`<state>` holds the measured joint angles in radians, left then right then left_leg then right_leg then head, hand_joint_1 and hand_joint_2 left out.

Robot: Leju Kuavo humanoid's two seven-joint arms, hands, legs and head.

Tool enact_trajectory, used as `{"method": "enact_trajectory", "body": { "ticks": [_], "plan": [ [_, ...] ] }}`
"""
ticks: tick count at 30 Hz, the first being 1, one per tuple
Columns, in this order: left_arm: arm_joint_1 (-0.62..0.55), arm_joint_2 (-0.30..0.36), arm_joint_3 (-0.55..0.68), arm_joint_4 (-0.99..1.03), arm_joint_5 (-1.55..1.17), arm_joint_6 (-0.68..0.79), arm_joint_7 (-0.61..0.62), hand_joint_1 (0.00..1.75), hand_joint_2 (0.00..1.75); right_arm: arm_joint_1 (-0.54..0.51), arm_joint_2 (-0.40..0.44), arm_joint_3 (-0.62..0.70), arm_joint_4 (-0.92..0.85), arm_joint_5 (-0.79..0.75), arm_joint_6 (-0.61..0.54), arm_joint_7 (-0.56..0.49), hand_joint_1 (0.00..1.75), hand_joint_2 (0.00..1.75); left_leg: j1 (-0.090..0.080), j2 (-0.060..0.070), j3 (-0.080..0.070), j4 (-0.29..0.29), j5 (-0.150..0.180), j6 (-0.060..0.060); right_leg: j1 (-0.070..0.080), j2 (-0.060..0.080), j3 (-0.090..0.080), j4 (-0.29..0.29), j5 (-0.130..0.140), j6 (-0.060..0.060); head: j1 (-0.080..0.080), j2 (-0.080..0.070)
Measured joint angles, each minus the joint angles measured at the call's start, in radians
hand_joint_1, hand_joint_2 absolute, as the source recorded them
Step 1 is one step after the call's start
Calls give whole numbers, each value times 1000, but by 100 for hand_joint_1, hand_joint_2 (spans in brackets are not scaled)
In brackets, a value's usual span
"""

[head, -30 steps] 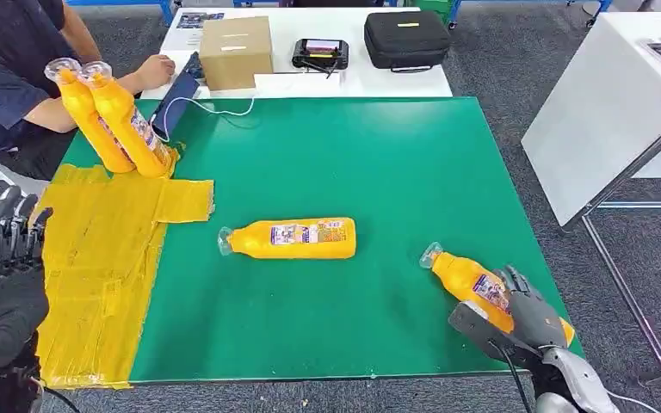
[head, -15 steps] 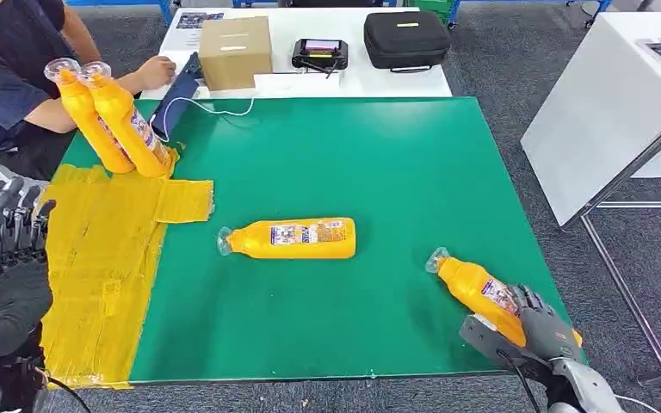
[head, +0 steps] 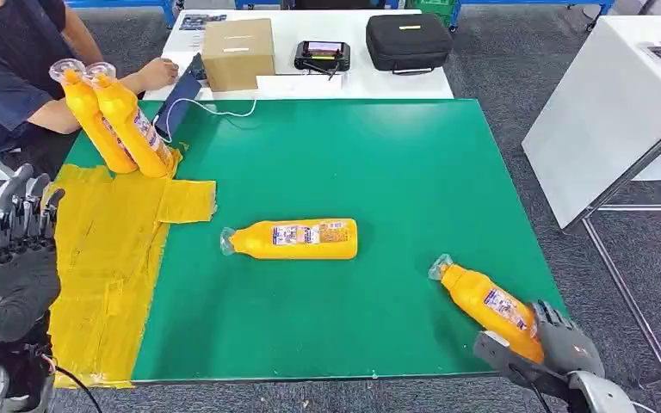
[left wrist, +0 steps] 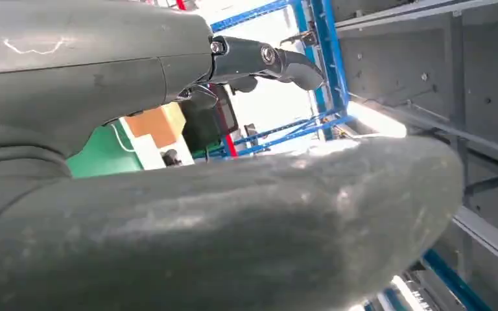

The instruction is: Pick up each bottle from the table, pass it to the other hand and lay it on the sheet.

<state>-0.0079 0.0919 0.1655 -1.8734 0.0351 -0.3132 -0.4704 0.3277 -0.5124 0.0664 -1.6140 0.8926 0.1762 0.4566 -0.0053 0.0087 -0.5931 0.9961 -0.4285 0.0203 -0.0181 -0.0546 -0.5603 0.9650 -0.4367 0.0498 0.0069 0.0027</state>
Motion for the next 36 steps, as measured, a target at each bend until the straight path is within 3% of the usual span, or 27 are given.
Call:
{"method": "enact_trajectory", "body": {
  "ticks": [6,13,21,24,25,29,33,36],
  "plan": [
    [-24,11,-18,35,15,9,0,0,0,50,-69,9,-8,-78,-6,11,175,175,0,3,3,0,-1,1,0,1,3,-2,0,0,0,0],
    [-26,26,-25,44,31,17,-5,0,0,28,-126,52,-2,-270,-8,-9,175,175,0,5,4,0,-1,1,1,3,10,-2,1,0,0,0],
    [-16,30,-28,51,58,8,3,0,0,-151,-90,114,94,-401,39,-154,175,175,1,27,10,-1,-3,-1,2,24,12,-2,8,-4,0,0],
    [-15,30,-37,52,61,9,5,0,0,-218,-53,143,122,-409,41,-164,175,175,1,28,10,-1,0,1,1,26,6,-2,10,-3,0,0],
    [-15,30,-39,52,62,9,5,0,175,-230,-46,150,129,-411,41,-166,175,175,1,27,10,-1,0,1,2,25,3,-2,9,-3,-1,0],
    [0,29,-39,52,70,16,7,0,175,-272,-2,160,144,-390,-36,-248,175,175,1,21,3,-1,4,0,2,22,13,0,11,-1,0,0],
    [53,-1,-23,53,115,-12,63,0,175,-422,192,218,152,-326,-179,-346,175,175,1,34,-1,-1,5,-1,2,32,0,3,14,-3,-1,0],
    [73,-59,-26,58,191,-46,70,0,175,-565,328,308,139,-334,-254,-372,175,175,1,32,-3,0,7,-2,2,31,-3,4,14,-3,-2,0]
  ]
}}
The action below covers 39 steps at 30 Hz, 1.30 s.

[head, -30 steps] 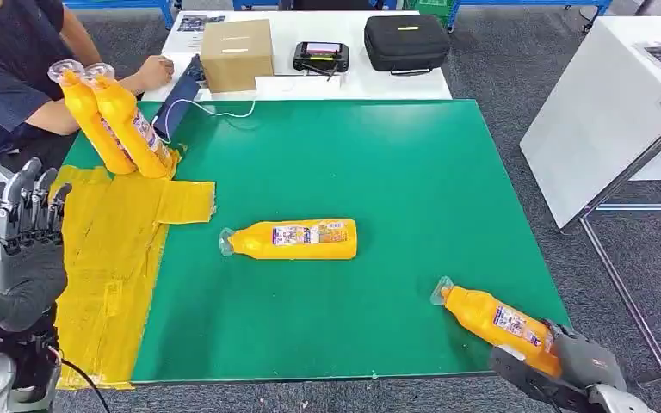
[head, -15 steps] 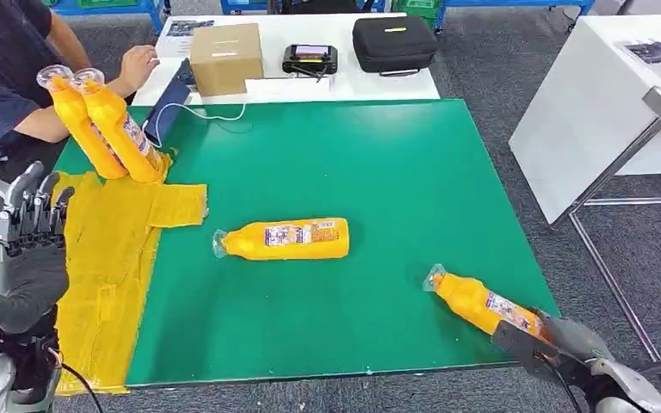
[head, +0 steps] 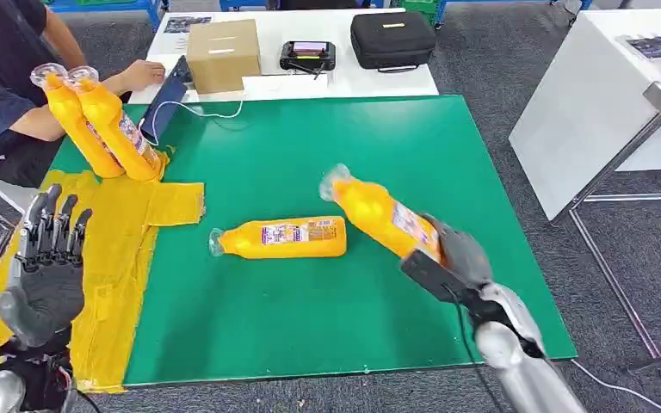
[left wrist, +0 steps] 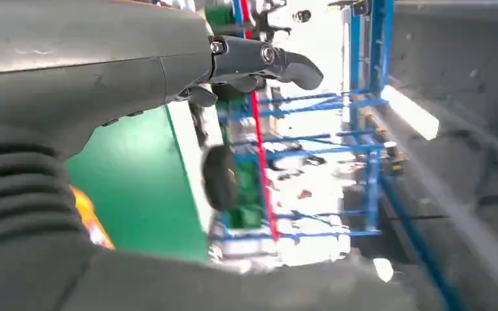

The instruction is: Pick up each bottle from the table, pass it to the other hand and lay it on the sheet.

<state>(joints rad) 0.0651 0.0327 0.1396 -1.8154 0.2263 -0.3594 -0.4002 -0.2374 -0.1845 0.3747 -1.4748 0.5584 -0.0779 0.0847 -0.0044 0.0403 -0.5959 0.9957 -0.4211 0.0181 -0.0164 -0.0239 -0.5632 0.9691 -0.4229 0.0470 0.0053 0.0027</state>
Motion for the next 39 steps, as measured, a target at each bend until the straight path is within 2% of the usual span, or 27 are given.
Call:
{"method": "enact_trajectory", "body": {
  "ticks": [3,8,12,18,22,27,39],
  "plan": [
    [47,-69,-31,0,35,10,-18,0,175,-73,62,94,-76,-15,-32,2,175,175,0,-10,0,0,0,0,0,-11,0,0,-3,-2,0,0],
    [104,-153,-152,-5,-21,149,-52,0,175,6,35,140,-209,-51,-69,-35,175,175,-1,-28,-7,0,-1,1,-1,-27,3,-3,-7,0,1,0],
    [100,-163,-258,3,-5,194,-50,0,175,59,37,145,-213,-63,-64,-59,175,175,-3,-26,-9,0,-1,1,-3,-27,2,-3,-5,2,0,0],
    [85,-167,-320,8,14,190,-43,0,175,38,95,189,-137,-23,-54,-30,175,175,-1,-26,-8,0,0,1,-1,-25,1,-3,-5,2,0,0],
    [85,-169,-331,11,14,190,-43,0,175,26,116,204,-106,-9,-48,-21,175,175,0,-26,-8,0,0,1,0,-25,2,-2,-5,1,0,0],
    [79,-172,-331,19,12,188,-52,0,175,-3,148,278,-56,7,-6,-4,175,175,-1,-26,-8,0,0,1,-1,-25,1,-2,-5,1,0,0],
    [68,-171,-329,43,-29,183,-71,0,175,-79,219,413,25,28,4,23,175,175,-1,-26,-8,0,1,1,-1,-25,1,-2,-5,1,1,0]
  ]
}}
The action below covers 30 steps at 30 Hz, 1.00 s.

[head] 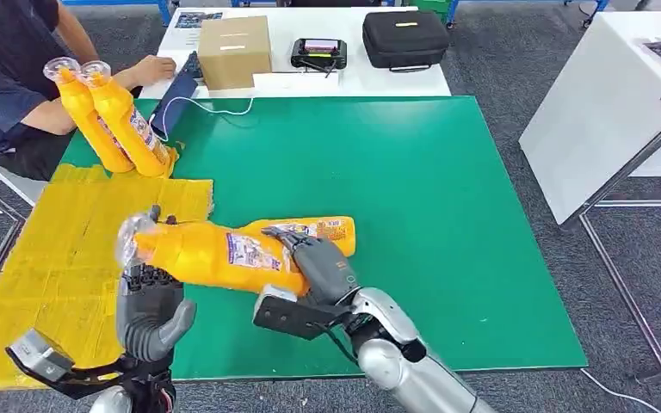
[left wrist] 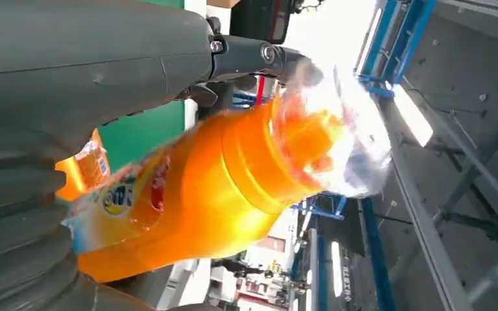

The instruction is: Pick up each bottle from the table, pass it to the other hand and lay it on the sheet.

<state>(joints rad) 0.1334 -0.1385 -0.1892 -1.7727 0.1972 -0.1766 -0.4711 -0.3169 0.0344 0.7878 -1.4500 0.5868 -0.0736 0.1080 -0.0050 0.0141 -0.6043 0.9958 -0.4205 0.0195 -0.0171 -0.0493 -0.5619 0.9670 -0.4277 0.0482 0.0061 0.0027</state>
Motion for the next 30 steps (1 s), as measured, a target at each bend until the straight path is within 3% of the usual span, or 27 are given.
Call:
{"method": "enact_trajectory", "body": {
  "ticks": [13,14,15,30],
  "plan": [
    [-1,2,23,31,40,-66,-11,0,175,-39,18,108,19,-140,122,-9,175,175,0,0,0,0,0,0,0,0,0,0,0,0,0,0],
    [-4,3,24,36,46,-84,-12,159,175,-45,18,116,23,-176,145,-16,175,175,0,0,0,0,0,0,0,0,0,0,0,0,0,0],
    [-8,5,26,42,47,-98,-15,175,175,-51,17,128,30,-210,164,-21,175,175,0,0,0,0,0,0,0,0,0,0,0,0,0,0],
    [-44,26,32,99,54,-156,-44,175,175,-122,17,195,122,-303,187,-37,175,175,0,0,0,0,0,0,0,0,0,0,0,0,0,0]
  ]
}}
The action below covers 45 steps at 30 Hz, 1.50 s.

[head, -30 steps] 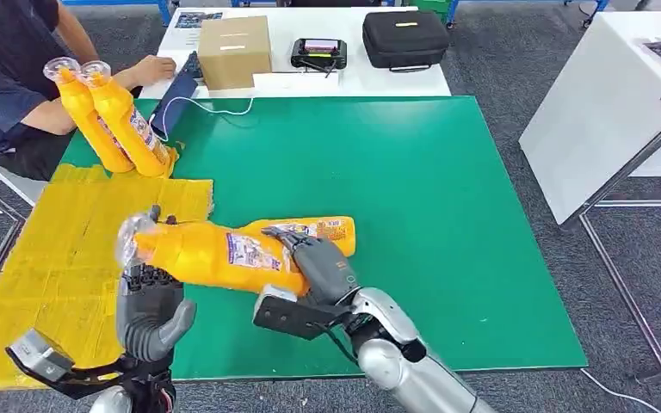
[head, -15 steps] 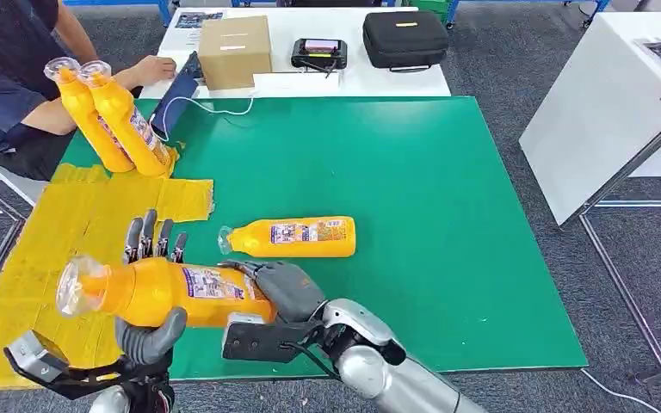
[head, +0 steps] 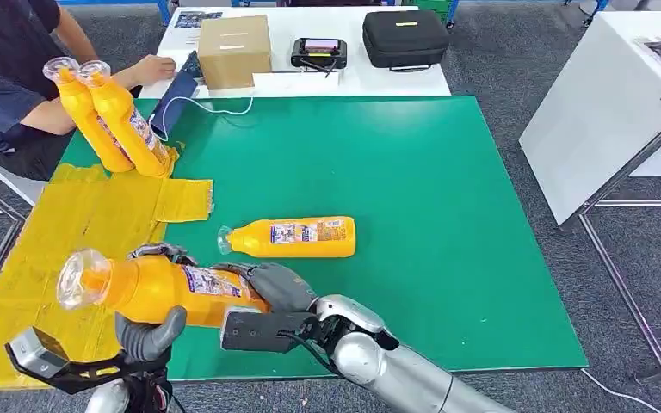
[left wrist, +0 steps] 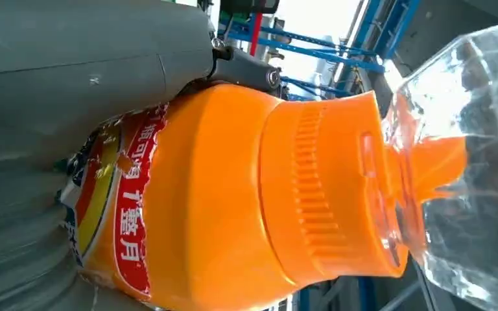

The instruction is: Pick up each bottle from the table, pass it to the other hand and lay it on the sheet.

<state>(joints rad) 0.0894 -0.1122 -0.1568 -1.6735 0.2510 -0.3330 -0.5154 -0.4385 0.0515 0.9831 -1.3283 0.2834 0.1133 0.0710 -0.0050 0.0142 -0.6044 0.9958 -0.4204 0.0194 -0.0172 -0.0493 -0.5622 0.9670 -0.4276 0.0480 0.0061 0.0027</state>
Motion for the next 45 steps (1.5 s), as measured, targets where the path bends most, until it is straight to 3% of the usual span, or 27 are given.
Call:
{"method": "enact_trajectory", "body": {
  "ticks": [7,8,11,15,20,26,33,39,45],
  "plan": [
    [-7,3,2,9,-12,2,-6,175,175,-1,-3,3,13,-1,-13,0,175,175,0,0,0,0,0,0,0,0,0,0,0,0,0,0],
    [-8,5,3,9,-21,3,-8,175,175,-1,-5,3,14,0,-23,0,0,175,0,0,0,0,0,0,0,0,0,0,0,0,0,0],
    [-17,22,3,4,-99,41,-12,175,175,9,-16,-10,11,26,-86,-22,0,175,0,0,0,0,0,0,0,0,0,0,0,0,0,0],
    [-58,79,26,-35,-464,258,39,175,175,90,-40,-111,-62,130,-220,-49,0,175,0,-1,0,0,0,0,0,-1,0,0,0,0,0,0],
    [-148,206,89,-32,-952,501,156,175,175,156,-96,-276,-158,190,-193,-39,0,175,1,0,0,0,1,-1,1,-1,-1,1,0,0,0,0],
    [-198,268,109,-22,-1035,539,184,175,175,186,-114,-362,-198,196,-176,-42,0,175,0,0,0,0,2,-1,0,0,-1,1,0,0,0,0],
    [-254,373,75,75,-1491,667,338,175,175,173,-131,-393,-203,170,-126,-35,0,175,0,0,0,0,2,-1,0,0,-1,2,0,0,0,0],
    [-275,440,25,188,-1528,638,334,175,175,138,-135,-394,-193,152,-93,-19,0,175,0,1,0,0,2,-1,0,0,-1,2,0,0,0,0],
    [-302,538,-50,342,-1481,596,250,175,175,34,-119,-380,-96,130,-58,4,0,175,1,2,0,0,2,-1,0,1,-2,3,1,0,0,0]
  ]
}}
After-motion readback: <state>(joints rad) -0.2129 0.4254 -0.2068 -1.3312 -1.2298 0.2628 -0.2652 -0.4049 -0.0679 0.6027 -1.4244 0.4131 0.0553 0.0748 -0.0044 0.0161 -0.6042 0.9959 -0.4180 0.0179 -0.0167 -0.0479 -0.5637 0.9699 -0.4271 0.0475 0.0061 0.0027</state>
